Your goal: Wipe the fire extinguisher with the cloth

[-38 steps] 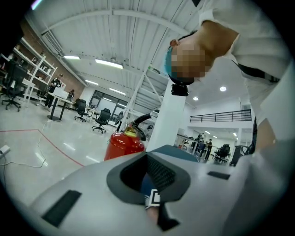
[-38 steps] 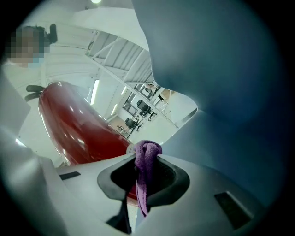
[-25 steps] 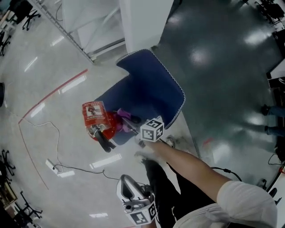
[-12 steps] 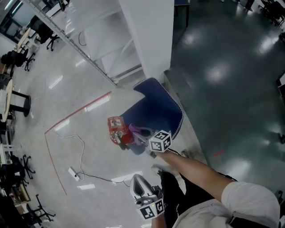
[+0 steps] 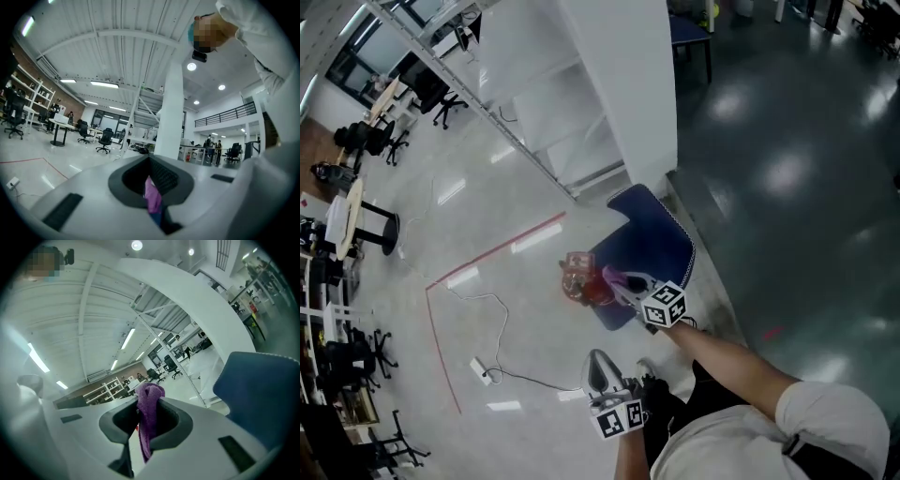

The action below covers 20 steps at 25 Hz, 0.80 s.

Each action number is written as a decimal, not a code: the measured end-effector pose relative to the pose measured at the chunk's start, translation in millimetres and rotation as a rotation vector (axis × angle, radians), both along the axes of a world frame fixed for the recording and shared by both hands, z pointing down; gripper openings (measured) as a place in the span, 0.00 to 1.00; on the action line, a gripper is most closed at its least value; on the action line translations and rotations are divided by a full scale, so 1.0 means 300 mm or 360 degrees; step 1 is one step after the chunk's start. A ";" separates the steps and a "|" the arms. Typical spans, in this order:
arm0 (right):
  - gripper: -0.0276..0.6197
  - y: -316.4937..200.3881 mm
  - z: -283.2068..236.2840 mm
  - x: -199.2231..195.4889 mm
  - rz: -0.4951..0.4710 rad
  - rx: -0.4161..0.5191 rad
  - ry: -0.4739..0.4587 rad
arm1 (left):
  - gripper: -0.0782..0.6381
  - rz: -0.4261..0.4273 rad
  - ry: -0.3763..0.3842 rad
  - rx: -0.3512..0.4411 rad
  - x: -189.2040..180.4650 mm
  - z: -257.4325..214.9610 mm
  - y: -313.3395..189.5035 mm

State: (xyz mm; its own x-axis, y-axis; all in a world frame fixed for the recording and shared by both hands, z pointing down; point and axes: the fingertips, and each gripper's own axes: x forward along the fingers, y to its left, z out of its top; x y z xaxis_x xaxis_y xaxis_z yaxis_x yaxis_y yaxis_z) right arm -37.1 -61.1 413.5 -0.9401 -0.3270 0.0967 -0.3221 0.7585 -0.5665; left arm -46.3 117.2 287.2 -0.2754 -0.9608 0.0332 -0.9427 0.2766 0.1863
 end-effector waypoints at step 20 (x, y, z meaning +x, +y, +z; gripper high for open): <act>0.14 0.323 0.079 0.129 0.0874 -0.0089 0.0189 | 0.12 0.0865 0.0008 -0.0110 -0.377 0.132 -0.030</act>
